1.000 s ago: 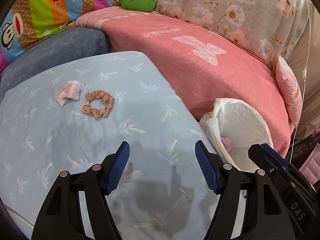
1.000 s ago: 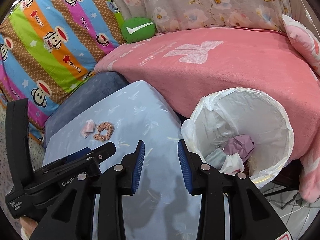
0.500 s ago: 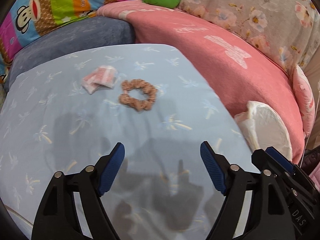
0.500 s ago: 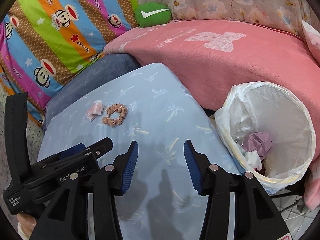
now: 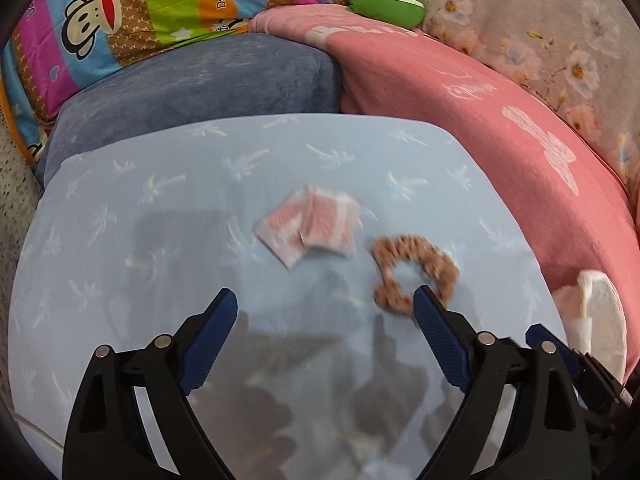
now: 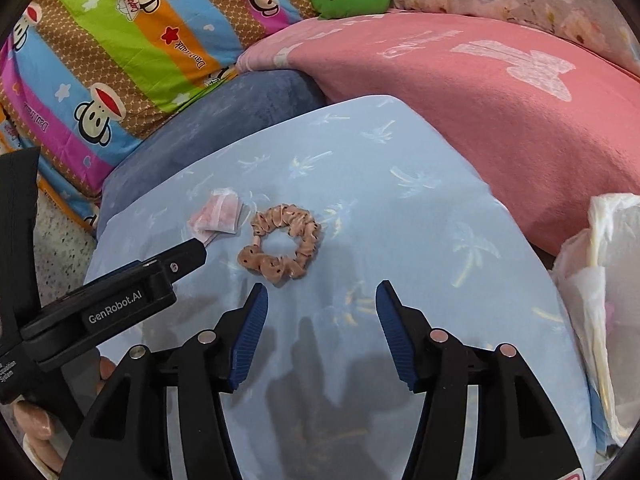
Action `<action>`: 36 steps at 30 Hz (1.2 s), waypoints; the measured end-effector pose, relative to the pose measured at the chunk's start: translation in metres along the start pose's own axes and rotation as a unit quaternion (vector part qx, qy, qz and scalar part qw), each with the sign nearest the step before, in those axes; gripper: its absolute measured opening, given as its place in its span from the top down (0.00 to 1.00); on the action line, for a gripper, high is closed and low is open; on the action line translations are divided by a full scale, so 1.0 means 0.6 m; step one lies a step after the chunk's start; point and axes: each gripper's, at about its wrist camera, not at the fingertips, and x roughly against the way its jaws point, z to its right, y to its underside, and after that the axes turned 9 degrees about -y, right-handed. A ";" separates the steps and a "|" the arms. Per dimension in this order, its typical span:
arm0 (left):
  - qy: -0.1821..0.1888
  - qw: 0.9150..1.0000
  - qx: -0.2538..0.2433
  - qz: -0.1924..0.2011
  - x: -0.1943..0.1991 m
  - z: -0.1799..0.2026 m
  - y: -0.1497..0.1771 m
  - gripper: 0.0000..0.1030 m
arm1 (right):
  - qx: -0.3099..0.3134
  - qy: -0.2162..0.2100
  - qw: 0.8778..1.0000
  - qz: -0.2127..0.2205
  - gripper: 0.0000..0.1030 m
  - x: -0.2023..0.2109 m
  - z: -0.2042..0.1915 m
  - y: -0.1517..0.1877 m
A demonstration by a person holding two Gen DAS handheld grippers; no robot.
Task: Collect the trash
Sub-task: 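Grasp the tissue packet with the left tool while the right tool grasps the brown scrunchie, then carry the packet and scrunchie over the bin and open both tools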
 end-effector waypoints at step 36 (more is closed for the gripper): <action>0.060 0.998 -0.004 -0.008 0.021 0.041 0.022 0.79 | -0.025 0.014 1.000 0.009 0.92 0.026 0.014 0.039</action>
